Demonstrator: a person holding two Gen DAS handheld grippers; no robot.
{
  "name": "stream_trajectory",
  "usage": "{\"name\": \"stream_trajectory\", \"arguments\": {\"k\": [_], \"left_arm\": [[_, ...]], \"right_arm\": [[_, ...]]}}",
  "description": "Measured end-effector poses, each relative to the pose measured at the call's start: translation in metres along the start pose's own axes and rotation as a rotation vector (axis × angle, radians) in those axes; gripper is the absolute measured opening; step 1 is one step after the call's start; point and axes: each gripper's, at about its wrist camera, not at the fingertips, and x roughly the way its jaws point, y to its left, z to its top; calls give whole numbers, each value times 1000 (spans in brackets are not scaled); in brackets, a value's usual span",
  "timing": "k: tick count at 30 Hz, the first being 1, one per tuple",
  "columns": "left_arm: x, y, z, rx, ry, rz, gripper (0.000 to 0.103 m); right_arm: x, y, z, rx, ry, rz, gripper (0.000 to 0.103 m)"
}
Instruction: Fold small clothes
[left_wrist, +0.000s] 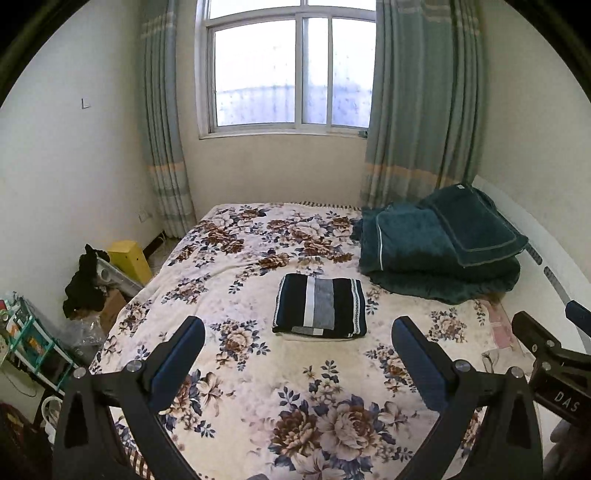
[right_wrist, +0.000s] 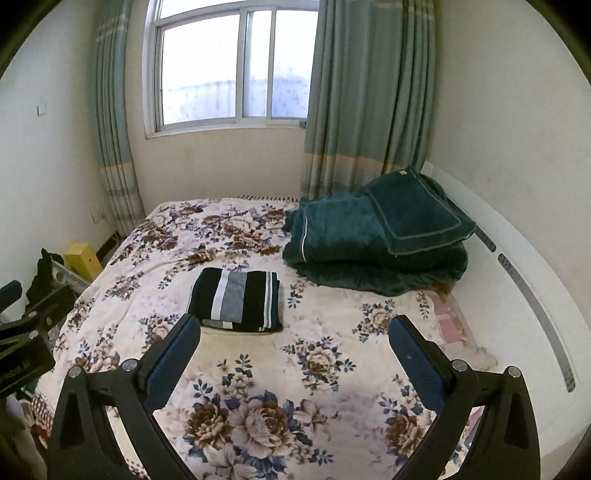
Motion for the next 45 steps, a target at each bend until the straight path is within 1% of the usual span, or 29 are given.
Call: {"name": "stream_trajectory", "arguments": {"k": [10, 21, 30, 45], "left_arm": [[-13, -2, -4, 3, -18, 6, 103], [-25, -5, -5, 11, -42, 11, 103], [-31, -6, 2, 21, -66, 12, 103], [-32, -5, 4, 18, -66, 9, 103]], "right_arm": [[-22, -4, 1, 3, -27, 26, 103], [-23, -5, 11, -3, -43, 40, 103], [-21, -8, 15, 11, -50, 56, 103], [-23, -6, 13, 23, -64, 55, 103]]}}
